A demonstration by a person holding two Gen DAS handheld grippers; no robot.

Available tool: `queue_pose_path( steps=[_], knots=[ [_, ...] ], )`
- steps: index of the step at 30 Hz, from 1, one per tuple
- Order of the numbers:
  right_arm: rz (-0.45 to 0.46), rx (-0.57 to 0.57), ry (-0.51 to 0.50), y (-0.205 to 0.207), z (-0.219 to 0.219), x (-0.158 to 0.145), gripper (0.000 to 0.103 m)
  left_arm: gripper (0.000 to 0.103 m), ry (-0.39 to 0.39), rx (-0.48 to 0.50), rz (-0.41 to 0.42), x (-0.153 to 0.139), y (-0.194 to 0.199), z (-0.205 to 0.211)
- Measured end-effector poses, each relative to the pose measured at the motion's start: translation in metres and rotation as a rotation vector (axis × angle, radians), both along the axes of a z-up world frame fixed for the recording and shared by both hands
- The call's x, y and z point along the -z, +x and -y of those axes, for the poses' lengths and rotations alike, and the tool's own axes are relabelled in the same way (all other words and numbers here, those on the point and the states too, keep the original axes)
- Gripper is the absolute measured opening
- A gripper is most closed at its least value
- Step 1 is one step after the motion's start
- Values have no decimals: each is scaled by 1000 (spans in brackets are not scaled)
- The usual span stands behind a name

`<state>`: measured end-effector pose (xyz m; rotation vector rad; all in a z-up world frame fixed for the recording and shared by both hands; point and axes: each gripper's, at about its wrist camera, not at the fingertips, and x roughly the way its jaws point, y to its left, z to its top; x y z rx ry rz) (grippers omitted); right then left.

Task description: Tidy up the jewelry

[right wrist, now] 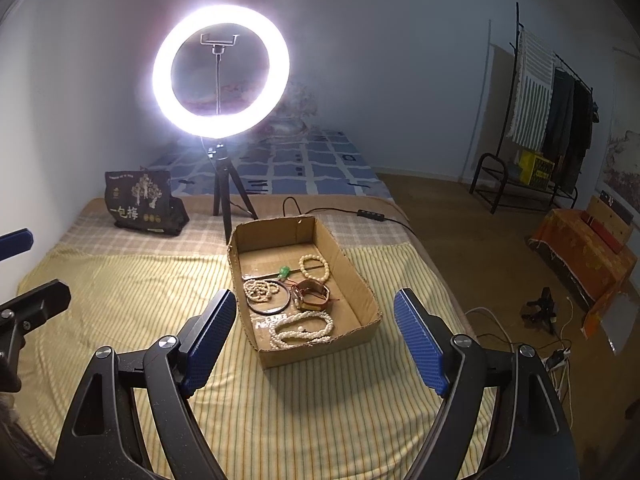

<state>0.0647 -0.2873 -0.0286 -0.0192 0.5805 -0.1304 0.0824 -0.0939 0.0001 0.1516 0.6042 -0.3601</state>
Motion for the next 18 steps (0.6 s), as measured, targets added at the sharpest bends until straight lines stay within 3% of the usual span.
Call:
queue_pose_path(
  steps=[18],
  knots=[
    [-3, 4, -3, -1, 3, 1, 81, 103, -8, -12, 11, -4, 1, -3]
  ],
)
